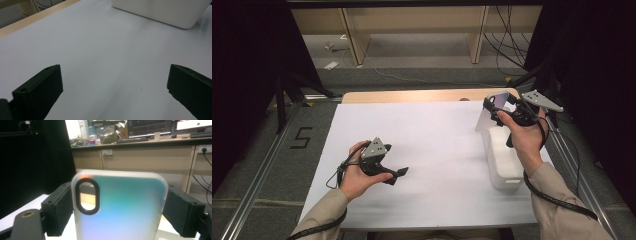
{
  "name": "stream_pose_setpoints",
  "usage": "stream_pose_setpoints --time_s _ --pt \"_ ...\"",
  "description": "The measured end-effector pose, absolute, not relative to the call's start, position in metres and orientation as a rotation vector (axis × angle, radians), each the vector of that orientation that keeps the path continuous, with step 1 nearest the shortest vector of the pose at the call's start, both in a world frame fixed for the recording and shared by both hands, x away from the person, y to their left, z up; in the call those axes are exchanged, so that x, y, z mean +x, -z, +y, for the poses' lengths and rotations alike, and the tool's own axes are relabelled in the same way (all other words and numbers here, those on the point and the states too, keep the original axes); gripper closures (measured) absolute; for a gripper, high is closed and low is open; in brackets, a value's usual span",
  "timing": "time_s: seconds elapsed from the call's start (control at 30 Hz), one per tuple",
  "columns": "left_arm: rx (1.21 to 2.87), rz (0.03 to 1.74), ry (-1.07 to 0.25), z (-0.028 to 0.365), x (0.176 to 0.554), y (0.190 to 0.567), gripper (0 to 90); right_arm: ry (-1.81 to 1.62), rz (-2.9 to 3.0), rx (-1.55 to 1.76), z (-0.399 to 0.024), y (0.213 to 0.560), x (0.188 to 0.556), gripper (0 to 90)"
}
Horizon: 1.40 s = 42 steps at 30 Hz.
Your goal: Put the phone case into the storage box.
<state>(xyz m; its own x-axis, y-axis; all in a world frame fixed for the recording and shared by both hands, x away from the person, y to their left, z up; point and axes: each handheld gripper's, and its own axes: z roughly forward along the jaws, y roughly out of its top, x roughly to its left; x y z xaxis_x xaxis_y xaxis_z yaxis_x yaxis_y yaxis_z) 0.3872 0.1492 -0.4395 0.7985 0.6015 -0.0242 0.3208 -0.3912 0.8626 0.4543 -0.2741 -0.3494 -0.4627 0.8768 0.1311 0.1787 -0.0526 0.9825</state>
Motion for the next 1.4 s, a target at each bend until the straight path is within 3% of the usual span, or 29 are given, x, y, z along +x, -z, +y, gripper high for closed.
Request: stream_pose_setpoints --time_s 1.4 --pt "1.999 0.689 -0.365 0.15 0.387 0.438 0.0 -1.504 1.58 1.204 -0.299 0.35 0.46 17.9"
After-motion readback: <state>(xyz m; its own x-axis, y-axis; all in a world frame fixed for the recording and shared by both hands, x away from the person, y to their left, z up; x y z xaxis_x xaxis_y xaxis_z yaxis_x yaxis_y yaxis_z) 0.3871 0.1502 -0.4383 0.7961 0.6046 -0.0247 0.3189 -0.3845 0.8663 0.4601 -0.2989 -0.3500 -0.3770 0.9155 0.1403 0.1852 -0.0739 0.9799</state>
